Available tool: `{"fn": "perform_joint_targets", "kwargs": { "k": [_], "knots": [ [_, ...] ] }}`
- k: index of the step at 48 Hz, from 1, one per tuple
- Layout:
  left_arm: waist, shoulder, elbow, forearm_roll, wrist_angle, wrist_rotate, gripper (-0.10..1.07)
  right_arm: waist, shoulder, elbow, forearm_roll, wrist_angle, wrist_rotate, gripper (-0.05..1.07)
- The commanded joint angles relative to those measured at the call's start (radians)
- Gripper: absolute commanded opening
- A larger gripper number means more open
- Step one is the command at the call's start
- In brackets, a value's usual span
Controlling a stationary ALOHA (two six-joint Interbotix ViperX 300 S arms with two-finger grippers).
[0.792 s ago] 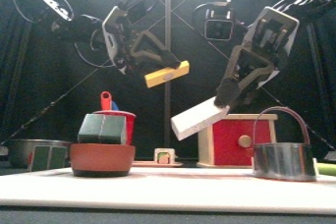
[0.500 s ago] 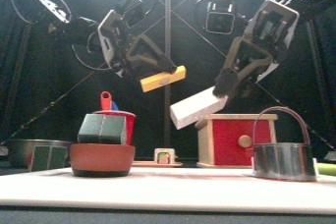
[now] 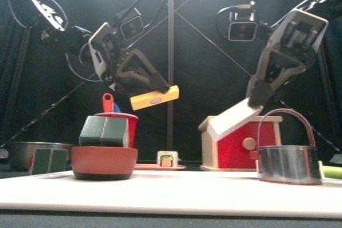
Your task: Drop the egg and rice
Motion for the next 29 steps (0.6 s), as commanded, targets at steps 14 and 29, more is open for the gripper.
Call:
{"fn": "perform_joint_targets", "kwargs": {
  "k": [14, 29],
  "knots": [
    [0.000, 0.037, -0.014, -0.009, -0.002, 0.002, 0.49, -0.117, -0.101, 0.060, -0.003, 0.046, 0.002, 0.51],
    [0.000, 0.043, -0.012, -0.012, 0.040, 0.000, 0.49, -0.172, -0.074, 0.112, 0.011, 0.048, 0.003, 0.53]
  ]
}}
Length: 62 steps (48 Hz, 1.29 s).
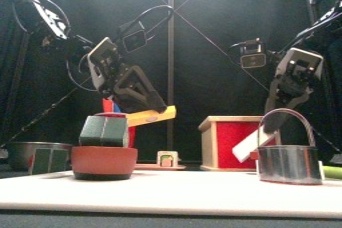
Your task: Drop the egg and rice
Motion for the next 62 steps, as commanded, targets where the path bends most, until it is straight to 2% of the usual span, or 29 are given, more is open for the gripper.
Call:
{"fn": "perform_joint_targets", "kwargs": {
  "k": [1, 7, 17, 23, 37, 46, 49, 56, 62],
  "knots": [
    [-0.002, -0.006, -0.014, -0.005, 0.014, 0.000, 0.49, -0.018, 0.000, 0.002, 0.011, -0.008, 0.002, 0.54],
    [0.000, -0.006, -0.017, -0.018, 0.046, 0.000, 0.49, -0.031, 0.020, 0.005, 0.034, -0.008, 0.000, 0.61],
    [0.005, -0.005, -0.023, -0.035, 0.083, 0.000, 0.49, -0.029, 0.023, 0.003, 0.044, -0.005, 0.000, 0.89],
    [0.008, -0.005, -0.029, -0.041, 0.098, 0.002, 0.49, -0.028, 0.015, 0.000, 0.043, -0.008, 0.000, 0.98],
    [0.014, 0.014, -0.051, -0.048, 0.138, -0.002, 0.49, -0.011, 0.008, -0.025, -0.005, -0.021, -0.002, 1.00],
    [0.058, 0.034, -0.083, -0.060, 0.210, -0.006, 0.49, -0.008, 0.012, -0.028, -0.021, -0.052, -0.002, 1.00],
    [0.072, 0.035, -0.104, -0.100, 0.244, -0.018, 0.49, -0.008, 0.014, -0.026, -0.020, -0.052, -0.002, 1.00],
    [0.091, 0.043, -0.161, -0.256, 0.267, -0.012, 0.49, -0.003, 0.018, -0.020, -0.015, -0.057, -0.002, 1.00],
    [0.091, 0.046, -0.201, -0.275, 0.272, -0.005, 0.49, 0.006, 0.018, -0.017, -0.014, -0.060, 0.000, 1.00]
  ]
}}
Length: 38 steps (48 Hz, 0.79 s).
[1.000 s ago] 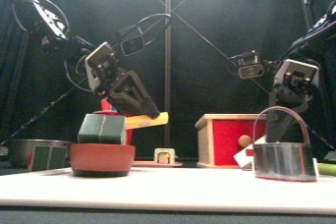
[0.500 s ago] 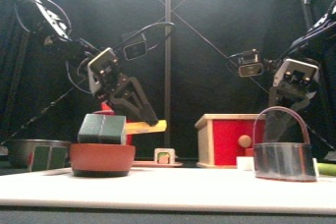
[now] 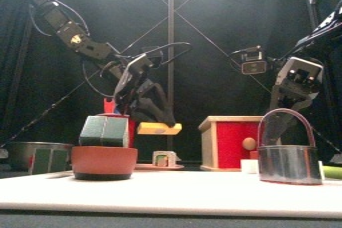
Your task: Drop the egg and rice
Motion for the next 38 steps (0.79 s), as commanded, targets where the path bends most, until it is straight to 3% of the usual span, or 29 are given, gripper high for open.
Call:
{"fn": "perform_joint_targets", "kwargs": {
  "k": [1, 9, 21, 30, 38],
  "knots": [
    [0.002, -0.006, -0.051, -0.002, 0.003, 0.005, 0.49, 0.008, -0.009, -0.034, 0.005, -0.009, 0.002, 1.00],
    [-0.005, -0.020, -0.092, 0.003, 0.026, 0.008, 0.49, 0.017, -0.005, -0.026, 0.018, -0.009, 0.002, 1.00],
    [0.005, -0.028, -0.199, 0.011, 0.183, 0.018, 0.48, 0.028, 0.012, -0.029, 0.023, -0.017, 0.002, 1.00],
    [-0.017, -0.031, -0.187, 0.118, 0.351, 0.031, 0.48, 0.037, 0.032, -0.028, 0.026, -0.028, 0.002, 1.00],
    [-0.091, -0.069, -0.143, 0.178, 0.440, 0.026, 0.48, 0.038, 0.044, -0.028, 0.028, -0.028, 0.002, 1.00]
  ]
}}
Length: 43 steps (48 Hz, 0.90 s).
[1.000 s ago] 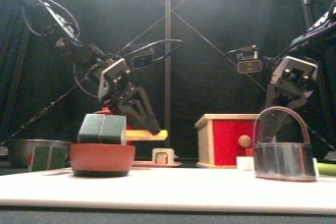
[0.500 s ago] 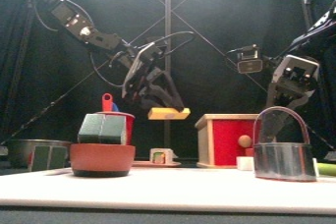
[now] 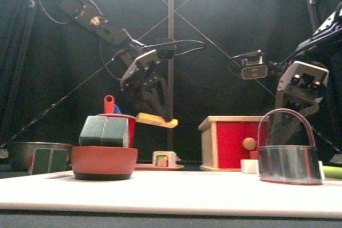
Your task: Drop the egg and rice
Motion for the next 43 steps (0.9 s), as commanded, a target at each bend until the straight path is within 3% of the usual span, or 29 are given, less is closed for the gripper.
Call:
{"fn": "perform_joint_targets", "kwargs": {
  "k": [1, 8, 16, 23, 43],
  "knots": [
    [-0.049, -0.046, 0.014, 0.032, 0.028, -0.005, 0.48, 0.003, -0.005, -0.029, 0.002, -0.008, 0.002, 1.00],
    [-0.084, -0.048, 0.048, 0.035, 0.006, -0.005, 0.48, 0.003, 0.006, -0.032, 0.002, -0.012, 0.002, 1.00],
    [-0.106, 0.009, 0.069, 0.084, -0.130, 0.006, 0.50, 0.003, 0.023, -0.040, 0.003, -0.035, 0.002, 1.00],
    [-0.101, 0.057, 0.077, 0.109, -0.192, 0.003, 0.52, 0.012, 0.035, -0.052, 0.002, -0.035, 0.002, 1.00],
    [-0.098, 0.071, 0.081, 0.094, -0.193, 0.006, 0.81, 0.021, 0.026, -0.055, -0.002, -0.031, 0.002, 1.00]
  ]
}}
